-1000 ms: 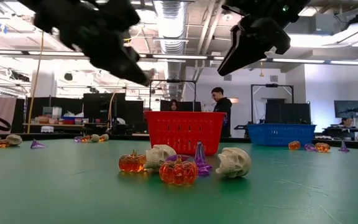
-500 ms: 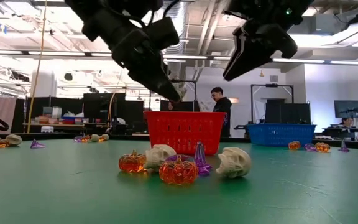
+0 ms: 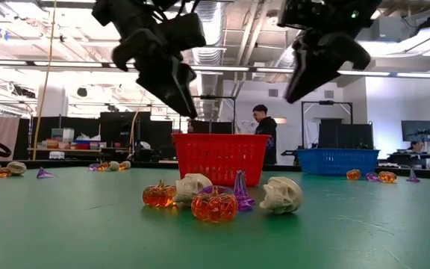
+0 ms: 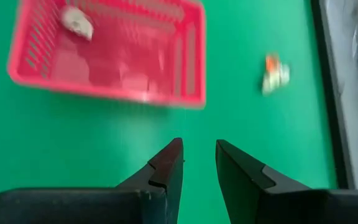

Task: Sort Halloween decoration

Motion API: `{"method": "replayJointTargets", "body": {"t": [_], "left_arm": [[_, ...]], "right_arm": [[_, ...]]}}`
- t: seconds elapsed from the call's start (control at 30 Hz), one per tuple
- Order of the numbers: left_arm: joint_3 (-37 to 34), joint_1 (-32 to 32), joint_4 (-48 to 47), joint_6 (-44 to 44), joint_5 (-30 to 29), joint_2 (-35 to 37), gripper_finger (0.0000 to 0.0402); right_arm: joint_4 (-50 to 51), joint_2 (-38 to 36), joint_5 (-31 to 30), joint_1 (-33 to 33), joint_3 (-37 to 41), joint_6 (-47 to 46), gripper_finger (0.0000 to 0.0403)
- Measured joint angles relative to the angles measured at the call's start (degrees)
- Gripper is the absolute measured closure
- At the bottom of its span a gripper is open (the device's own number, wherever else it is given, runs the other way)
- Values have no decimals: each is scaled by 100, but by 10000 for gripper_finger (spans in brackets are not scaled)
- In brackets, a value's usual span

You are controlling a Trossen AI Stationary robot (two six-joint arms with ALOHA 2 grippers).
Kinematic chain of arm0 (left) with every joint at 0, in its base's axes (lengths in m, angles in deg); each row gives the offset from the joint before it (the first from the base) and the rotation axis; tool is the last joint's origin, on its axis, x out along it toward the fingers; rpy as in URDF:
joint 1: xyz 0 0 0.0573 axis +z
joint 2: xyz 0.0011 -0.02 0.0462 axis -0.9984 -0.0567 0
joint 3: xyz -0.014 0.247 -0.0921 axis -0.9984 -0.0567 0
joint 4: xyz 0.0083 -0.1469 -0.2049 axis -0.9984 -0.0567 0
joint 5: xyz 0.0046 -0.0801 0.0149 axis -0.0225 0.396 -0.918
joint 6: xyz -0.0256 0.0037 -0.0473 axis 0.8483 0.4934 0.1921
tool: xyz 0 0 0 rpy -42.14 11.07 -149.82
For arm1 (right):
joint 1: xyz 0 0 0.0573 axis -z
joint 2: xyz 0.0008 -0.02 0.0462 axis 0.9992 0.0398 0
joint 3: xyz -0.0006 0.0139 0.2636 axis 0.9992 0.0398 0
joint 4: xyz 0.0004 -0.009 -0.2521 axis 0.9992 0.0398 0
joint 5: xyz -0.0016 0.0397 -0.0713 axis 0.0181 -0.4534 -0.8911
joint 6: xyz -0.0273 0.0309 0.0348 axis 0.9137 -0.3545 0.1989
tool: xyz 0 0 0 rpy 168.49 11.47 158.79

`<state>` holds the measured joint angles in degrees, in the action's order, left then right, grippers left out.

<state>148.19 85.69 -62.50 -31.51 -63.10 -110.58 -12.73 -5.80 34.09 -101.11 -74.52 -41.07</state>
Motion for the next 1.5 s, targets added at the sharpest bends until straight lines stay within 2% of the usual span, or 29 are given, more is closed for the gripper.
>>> {"method": "replayJointTargets", "body": {"t": [0.13, 0.3, 0.5, 0.67, 0.83, 1.13, 1.5], "left_arm": [[-303, 38, -26, -87, -557, 540, 238], [-1058, 255, 775, -415, -725, 1736, 246], [-2084, 614, 2613, -988, -179, 3153, 248], [-2838, 812, 3152, -906, 239, 3962, 249], [-3075, 828, 3174, -990, 308, 4323, 249], [-3077, 822, 3023, -1025, 301, 4341, 249], [-3077, 822, 3010, -998, 294, 4332, 249]], "right_arm": [[1219, -106, 279, -9, -122, -1661, 278], [1540, -193, 604, -74, 253, -2505, 278], [1493, -525, 1058, 126, 703, -3005, 278], [1483, -885, 1286, 629, 750, -3133, 278], [1504, -866, 1357, 1253, 747, -3518, 278], [1545, -35, 1734, 1888, 747, -4007, 278], [1583, 681, 1804, 2219, 750, -3259, 271]]}}
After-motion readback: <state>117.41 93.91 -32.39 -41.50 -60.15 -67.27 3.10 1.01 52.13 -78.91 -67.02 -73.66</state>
